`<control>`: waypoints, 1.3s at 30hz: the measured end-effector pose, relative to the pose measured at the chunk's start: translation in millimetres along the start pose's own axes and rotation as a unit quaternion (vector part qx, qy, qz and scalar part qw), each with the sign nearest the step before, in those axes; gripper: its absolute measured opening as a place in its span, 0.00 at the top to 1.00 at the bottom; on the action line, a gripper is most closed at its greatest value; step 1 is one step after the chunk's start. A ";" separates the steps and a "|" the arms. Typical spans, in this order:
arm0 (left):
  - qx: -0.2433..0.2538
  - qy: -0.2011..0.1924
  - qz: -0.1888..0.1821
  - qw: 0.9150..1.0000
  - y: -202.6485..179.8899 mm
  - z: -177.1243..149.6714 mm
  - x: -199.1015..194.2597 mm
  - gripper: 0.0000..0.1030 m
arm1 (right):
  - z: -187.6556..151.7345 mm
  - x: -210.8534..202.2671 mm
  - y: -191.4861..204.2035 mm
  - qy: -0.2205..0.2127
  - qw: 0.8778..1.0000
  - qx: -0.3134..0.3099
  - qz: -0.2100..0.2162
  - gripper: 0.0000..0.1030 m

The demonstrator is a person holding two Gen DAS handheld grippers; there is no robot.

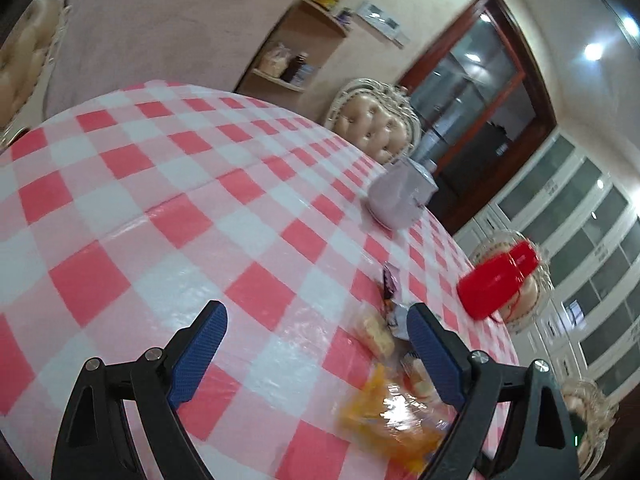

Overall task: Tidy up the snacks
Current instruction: 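Grasp the clear cookie packet with the right tool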

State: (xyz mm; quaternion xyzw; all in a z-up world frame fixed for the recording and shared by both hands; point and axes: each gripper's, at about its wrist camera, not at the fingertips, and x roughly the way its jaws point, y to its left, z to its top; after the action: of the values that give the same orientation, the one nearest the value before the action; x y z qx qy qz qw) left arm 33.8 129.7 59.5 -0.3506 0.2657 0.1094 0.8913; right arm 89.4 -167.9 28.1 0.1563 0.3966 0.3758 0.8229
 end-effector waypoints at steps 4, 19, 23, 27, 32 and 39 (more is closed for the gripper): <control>-0.024 0.005 0.021 0.999 15.1 8.7 4.5 0.10 | -13.8 3.7 35.2 0.015 0.997 -0.071 -0.018 0.22; -0.022 0.054 0.014 0.998 10.8 3.4 14.0 0.10 | 36.7 62.0 9.1 -0.009 0.977 0.022 -0.214 0.28; -0.007 0.066 0.019 0.998 6.6 1.3 21.7 0.10 | 41.0 81.1 9.8 0.025 0.961 0.008 -0.276 0.43; 0.008 0.093 0.015 0.995 1.4 -4.9 30.2 0.10 | 30.9 63.6 12.3 0.031 0.955 -0.018 -0.294 0.59; 0.046 0.133 0.006 0.990 -14.3 -20.4 39.7 0.10 | 10.6 0.1 5.0 -0.016 0.959 0.009 -0.283 0.60; 0.116 0.096 0.009 0.989 -43.8 -44.6 21.1 0.10 | -30.3 -48.5 -18.9 -0.054 0.971 0.083 -0.220 0.60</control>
State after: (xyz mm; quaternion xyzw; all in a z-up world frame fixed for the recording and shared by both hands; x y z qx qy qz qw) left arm 50.5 67.4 45.3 -0.2513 0.3642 0.0522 0.8953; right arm 55.9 -217.8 24.4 0.1535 0.4059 0.1426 0.8896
